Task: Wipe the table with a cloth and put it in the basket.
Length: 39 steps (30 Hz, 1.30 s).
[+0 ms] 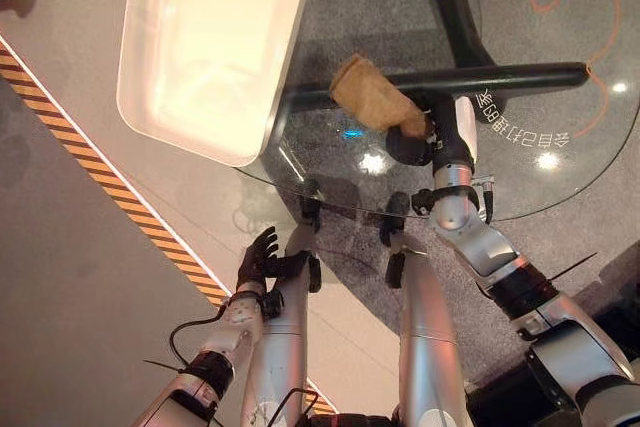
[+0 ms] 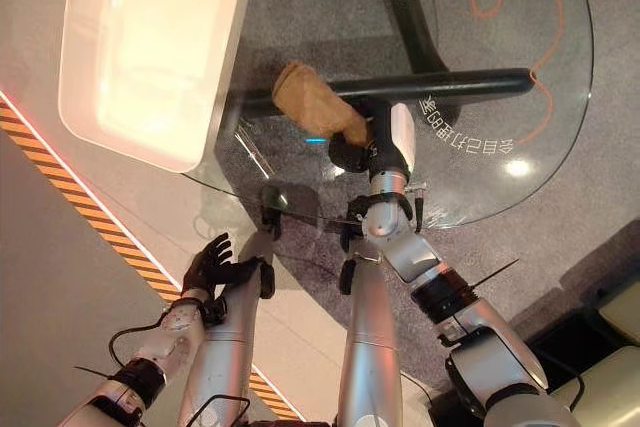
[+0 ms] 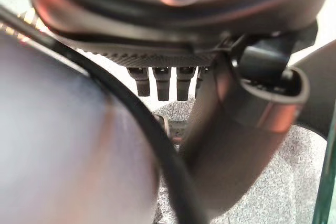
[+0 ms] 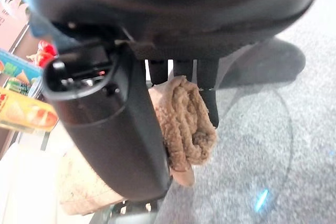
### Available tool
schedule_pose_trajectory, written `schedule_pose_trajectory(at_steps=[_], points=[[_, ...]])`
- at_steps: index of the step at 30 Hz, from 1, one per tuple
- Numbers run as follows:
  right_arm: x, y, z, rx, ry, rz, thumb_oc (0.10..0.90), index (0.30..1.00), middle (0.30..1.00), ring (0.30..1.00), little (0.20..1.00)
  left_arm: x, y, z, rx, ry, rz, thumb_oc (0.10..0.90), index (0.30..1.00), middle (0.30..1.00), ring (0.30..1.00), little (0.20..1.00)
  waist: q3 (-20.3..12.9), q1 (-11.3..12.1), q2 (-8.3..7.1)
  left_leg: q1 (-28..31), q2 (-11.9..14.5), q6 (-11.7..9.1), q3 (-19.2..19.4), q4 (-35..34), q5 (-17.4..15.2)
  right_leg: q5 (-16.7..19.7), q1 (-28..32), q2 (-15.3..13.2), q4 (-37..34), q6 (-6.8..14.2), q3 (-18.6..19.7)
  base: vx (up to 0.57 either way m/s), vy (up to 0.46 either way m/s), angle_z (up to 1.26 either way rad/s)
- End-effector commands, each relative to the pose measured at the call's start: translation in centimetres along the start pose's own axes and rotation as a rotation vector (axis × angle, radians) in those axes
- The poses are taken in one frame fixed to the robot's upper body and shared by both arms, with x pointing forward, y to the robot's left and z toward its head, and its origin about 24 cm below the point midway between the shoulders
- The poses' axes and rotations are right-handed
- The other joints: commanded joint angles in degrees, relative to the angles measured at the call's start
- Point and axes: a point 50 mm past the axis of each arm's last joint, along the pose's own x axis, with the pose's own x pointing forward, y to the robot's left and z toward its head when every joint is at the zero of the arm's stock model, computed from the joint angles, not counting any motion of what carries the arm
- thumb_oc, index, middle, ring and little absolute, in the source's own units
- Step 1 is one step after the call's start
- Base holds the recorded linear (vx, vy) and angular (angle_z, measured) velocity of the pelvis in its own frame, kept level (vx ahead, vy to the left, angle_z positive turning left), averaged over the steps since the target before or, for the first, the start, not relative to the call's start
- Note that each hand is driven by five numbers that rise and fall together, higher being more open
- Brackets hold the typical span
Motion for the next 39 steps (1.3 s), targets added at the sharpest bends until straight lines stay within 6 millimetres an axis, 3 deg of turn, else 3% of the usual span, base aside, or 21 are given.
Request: schedule_pose_trajectory(at_steps=[1, 9, 21, 29, 39], points=[[3.3, -12.7, -1.2, -0.104, 0.057, -0.594, 0.1, 0.3, 0.3, 0.3, 0.2, -1.7, 1.1, -3.4, -0.02, 0.082, 0.047, 0.8, 0.9, 0.9, 0.9, 0.9, -0.8, -0.21, 2.31, -2.45, -2.5, 0.5, 1.3, 8.77, -9.37, 8.46, -1.03, 2.72, -9.26, 0.75, -4.01, 0.0, 0.0, 0.0], [2.5, -17.0, -3.8, -0.02, 0.155, -0.821, 0.1, 0.3, 0.3, 0.3, 0.2, -1.9, 1.6, -3.3, -0.022, 0.07, 0.053, 0.8, 0.9, 0.9, 0.9, 0.9, -0.8, -0.55, 2.29, -2.92, -2.83, 0.61, 1.38, 8.43, -9.45, 9.15, -1.41, 2.93, -10.3, 0.96, -3.98, 0.0, 0.0, 0.0], [0.7, -19.2, -6.5, 0.139, 0.237, -1.035, 0.1, 0.3, 0.3, 0.3, 0.2, -2.2, 1.9, -3.3, -0.026, 0.067, 0.056, 0.8, 0.9, 0.9, 0.9, 0.9, -0.8, -0.8, 2.72, -2.83, -3.26, 0.74, 1.37, 7.6, -9.35, 9.61, -1.08, 3.22, -11.5, 0.98, -3.76, 0.0, -0.001, -0.03], [0.7, -19.1, -5.9, 0.214, 0.202, -1.091, 0.1, 0.3, 0.3, 0.3, 0.2, -2.1, 1.5, -3.0, -0.031, 0.06, 0.048, 0.8, 0.9, 0.9, 0.9, 0.9, -0.8, -0.7, 2.88, -2.63, -3.32, 0.8, 1.36, 7.56, -9.44, 9.66, -0.79, 3.26, -11.64, 1.05, -3.52, 0.0, 0.002, -0.03], [2.0, -18.2, -3.2, 0.202, 0.09, -0.996, 0.1, 0.3, 0.3, 0.3, 0.2, -2.1, 1.5, -3.1, -0.037, 0.071, 0.052, 0.8, 0.9, 0.9, 0.9, 0.9, -0.8, -0.42, 2.9, -2.33, -3.44, 0.76, 1.15, 7.09, -9.19, 9.53, -0.49, 3.27, -11.81, 0.98, -3.69, 0.0, 0.0, 0.0]])
